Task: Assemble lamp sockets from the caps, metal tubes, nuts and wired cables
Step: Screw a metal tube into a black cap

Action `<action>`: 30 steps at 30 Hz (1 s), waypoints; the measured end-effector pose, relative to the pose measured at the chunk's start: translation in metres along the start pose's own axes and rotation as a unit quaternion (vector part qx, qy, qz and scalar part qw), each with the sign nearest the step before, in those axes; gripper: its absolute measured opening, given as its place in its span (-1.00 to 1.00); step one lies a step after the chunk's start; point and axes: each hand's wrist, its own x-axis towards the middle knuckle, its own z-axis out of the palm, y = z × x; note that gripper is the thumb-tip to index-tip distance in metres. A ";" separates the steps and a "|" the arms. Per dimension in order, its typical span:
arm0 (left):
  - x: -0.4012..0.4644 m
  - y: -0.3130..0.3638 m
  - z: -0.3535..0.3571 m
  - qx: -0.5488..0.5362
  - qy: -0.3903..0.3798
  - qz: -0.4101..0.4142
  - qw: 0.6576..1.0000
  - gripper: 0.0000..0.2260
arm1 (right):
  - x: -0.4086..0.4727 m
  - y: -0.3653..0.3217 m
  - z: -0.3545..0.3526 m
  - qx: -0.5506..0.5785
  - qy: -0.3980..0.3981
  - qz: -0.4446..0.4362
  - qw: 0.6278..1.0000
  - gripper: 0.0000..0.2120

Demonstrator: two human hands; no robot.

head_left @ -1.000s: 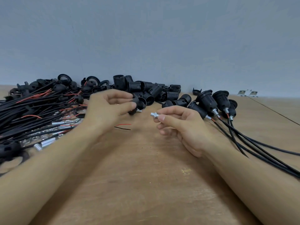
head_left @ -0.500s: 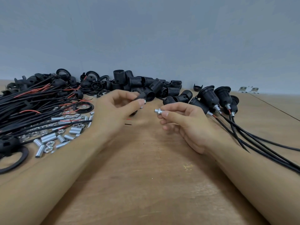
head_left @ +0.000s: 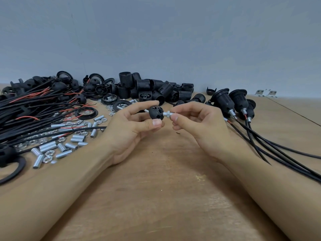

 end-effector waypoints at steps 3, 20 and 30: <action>-0.003 0.000 0.002 0.071 -0.011 0.032 0.997 -0.51 | 0.000 0.001 0.000 -0.056 0.000 -0.037 0.998 -0.80; -0.007 0.002 -0.002 0.104 -0.076 0.030 0.991 -0.59 | -0.006 -0.003 -0.003 -0.113 -0.027 -0.091 0.989 -0.92; -0.008 0.007 -0.002 0.111 -0.081 -0.055 0.989 -0.74 | -0.007 -0.004 -0.004 -0.267 -0.055 -0.223 0.936 -0.89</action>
